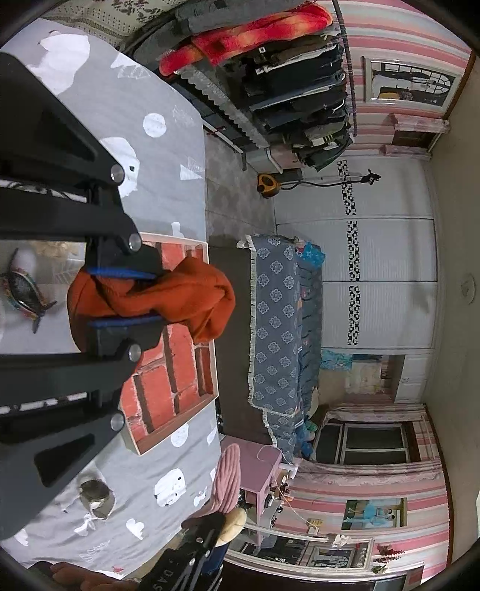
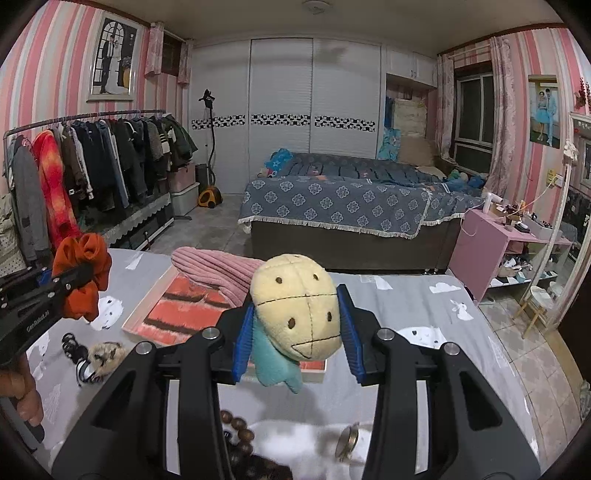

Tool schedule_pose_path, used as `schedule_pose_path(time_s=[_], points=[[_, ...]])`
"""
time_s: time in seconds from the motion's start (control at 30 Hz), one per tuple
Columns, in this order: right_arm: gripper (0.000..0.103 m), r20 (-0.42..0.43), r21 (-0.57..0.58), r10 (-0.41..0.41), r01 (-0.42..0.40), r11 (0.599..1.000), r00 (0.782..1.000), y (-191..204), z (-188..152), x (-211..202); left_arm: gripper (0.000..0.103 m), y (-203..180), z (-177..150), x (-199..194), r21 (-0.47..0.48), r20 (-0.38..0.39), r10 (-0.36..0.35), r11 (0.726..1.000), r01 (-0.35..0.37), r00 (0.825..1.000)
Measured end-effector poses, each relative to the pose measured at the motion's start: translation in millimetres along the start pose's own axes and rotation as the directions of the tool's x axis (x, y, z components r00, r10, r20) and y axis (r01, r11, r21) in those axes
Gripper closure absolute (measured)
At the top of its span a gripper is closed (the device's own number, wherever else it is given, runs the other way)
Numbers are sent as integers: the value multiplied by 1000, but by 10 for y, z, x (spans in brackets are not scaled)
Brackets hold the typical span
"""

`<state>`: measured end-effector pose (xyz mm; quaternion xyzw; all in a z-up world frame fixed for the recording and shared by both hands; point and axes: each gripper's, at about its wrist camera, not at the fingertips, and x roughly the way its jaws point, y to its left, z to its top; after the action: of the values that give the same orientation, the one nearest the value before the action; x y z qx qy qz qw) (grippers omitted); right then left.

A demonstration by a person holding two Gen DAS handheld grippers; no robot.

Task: Organize jewelry
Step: 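Carry the scrunchie and plush keychain with both tools over the brick-pattern tray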

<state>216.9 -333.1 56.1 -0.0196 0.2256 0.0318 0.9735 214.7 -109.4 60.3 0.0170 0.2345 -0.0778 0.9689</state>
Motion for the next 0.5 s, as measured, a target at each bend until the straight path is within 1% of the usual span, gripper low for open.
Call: schedule_pose_path(time_s=[0.1,0.17,0.23,0.27,0.3,0.37,0.4,0.47,0.5], points=[[61,-19,10,9,-9,1000,1000,-25,51,196,87,25,68,217,-11,-12,-6,1000,6,1000],[61,-48,16,12,-11,1000,999,-25,53,417,87,45,92,400,-21,-25,-13,1000,13,1000],[61,-76,17,17,-15,1000,997,-18,18,622,87,74,72,684,-21,-57,1,1000,-2,998],[61,-96,15,16,-15,1000,995,-7,-13,764,87,77,38,844,-15,-85,16,1000,-18,996],[61,-129,5,6,-5,1000,992,20,-61,943,87,82,-5,987,-14,-122,27,1000,-28,992],[61,-176,-4,-10,9,1000,984,45,-145,1206,87,155,-99,1287,-60,-207,0,998,-13,978],[61,-198,1,-6,7,1000,980,56,-189,1313,87,173,-143,1366,-64,-226,-3,998,-12,974],[61,-233,-6,-8,7,1000,972,118,-276,1500,87,186,-230,1513,-38,-249,13,999,-23,968],[61,-244,-13,-12,9,1000,970,132,-309,1571,87,199,-284,1598,-37,-267,9,999,-19,964]])
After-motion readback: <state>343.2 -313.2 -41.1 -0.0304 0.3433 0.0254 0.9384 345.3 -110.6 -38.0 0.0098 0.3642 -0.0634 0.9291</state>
